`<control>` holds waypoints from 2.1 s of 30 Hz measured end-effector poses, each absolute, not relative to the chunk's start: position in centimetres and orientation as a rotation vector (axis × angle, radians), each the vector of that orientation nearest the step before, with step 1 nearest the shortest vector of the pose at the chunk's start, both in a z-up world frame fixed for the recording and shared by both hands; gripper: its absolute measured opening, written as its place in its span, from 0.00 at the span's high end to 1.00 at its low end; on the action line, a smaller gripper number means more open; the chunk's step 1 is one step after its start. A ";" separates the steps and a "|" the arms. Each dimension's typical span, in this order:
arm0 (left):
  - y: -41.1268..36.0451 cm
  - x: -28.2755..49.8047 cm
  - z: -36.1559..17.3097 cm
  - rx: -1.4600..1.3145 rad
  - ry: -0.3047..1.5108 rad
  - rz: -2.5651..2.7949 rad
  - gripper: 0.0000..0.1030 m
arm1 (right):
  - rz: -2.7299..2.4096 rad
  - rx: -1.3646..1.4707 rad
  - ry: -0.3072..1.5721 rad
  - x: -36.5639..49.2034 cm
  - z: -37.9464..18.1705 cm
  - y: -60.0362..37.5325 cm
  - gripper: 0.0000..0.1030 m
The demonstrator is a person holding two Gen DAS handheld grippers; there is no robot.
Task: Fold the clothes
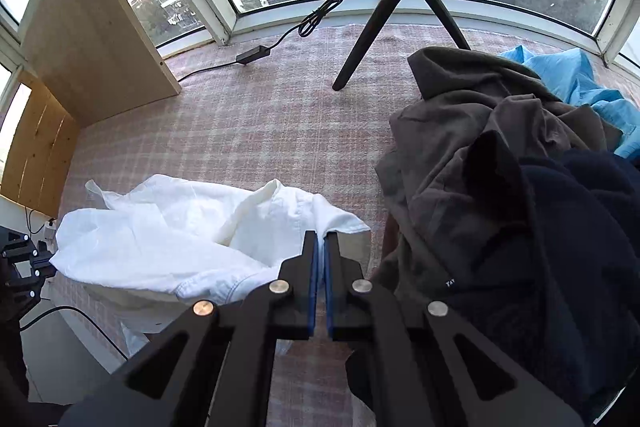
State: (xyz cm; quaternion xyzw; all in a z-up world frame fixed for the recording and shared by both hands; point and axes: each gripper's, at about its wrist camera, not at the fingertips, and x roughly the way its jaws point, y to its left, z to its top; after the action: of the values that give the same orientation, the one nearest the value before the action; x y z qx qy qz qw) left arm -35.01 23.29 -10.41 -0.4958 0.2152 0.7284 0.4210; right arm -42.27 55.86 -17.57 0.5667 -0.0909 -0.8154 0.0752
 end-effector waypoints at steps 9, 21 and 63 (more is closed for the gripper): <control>26.3 -28.6 -11.4 -1.365 0.550 1.524 1.00 | -2.419 1.636 -0.171 -37.6 -15.5 54.3 0.97; 27.2 -40.4 -19.9 -1.449 0.723 1.647 0.66 | -2.448 1.766 -0.193 -38.2 -20.0 56.8 0.97; 24.1 -35.1 -18.5 -1.541 0.513 1.604 0.57 | -2.396 1.735 -0.145 -39.9 -19.2 55.6 0.97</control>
State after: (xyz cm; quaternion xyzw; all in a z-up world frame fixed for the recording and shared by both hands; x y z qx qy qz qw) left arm -35.11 24.07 -18.47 -0.6139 0.2042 0.6389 0.4163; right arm -39.86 55.65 -19.16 0.5833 -0.0488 -0.8058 0.0899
